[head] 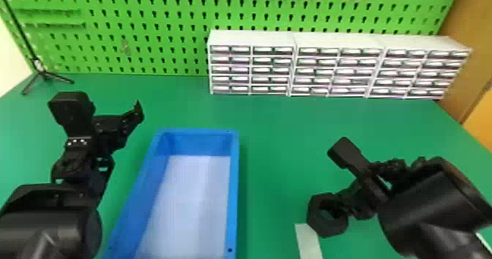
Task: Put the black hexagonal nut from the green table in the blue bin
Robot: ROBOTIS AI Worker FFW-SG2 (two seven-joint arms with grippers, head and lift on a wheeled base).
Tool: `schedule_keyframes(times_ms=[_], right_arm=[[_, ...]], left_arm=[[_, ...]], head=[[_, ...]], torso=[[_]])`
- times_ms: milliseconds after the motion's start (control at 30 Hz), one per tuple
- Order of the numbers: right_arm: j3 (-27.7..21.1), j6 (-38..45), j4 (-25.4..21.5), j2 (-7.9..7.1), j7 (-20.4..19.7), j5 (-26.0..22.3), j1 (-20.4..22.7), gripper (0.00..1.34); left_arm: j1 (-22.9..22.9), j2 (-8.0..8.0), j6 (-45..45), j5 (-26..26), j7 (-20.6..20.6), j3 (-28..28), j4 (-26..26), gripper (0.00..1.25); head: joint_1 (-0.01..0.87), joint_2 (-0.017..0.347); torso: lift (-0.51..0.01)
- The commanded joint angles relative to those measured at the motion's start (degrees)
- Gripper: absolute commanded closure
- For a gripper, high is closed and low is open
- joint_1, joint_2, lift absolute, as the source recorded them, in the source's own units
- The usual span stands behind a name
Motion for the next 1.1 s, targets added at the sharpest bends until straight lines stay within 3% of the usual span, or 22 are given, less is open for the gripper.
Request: schedule_keyframes(times_ms=[0, 367, 700, 900, 1067], right_arm=[[0.0, 0.4, 0.0, -0.47, 0.1, -1.6, -0.5, 0.99], [-0.6, 1.0, 0.2, -1.79, 0.8, -6.6, -3.8, 0.99], [-0.6, 1.0, 1.9, -2.93, 1.4, -15.4, -8.9, 0.99], [-1.1, 0.7, 3.3, -2.84, 1.4, -21.7, -11.6, 0.99], [-0.9, 0.3, 4.1, -1.88, 1.4, -24.5, -13.9, 0.99]], left_arm=[[0.0, 0.00, 0.0, -0.1, 0.0, 0.0, -0.1, 0.21], [-0.1, 0.00, 0.0, -0.1, 0.0, -0.1, 0.0, 0.21], [-0.1, 0.00, 0.0, -0.2, 0.0, -0.1, 0.0, 0.21], [-0.1, 0.00, 0.0, -0.2, 0.0, -0.1, 0.0, 0.21], [-0.1, 0.00, 0.0, -0.2, 0.0, -0.2, 0.0, 0.21]], head=[[0.683, 0.028], [0.683, 0.028], [0.683, 0.028], [0.683, 0.028], [0.683, 0.028]], torso=[[-0.096], [-0.096], [-0.096], [-0.096], [-0.096]])
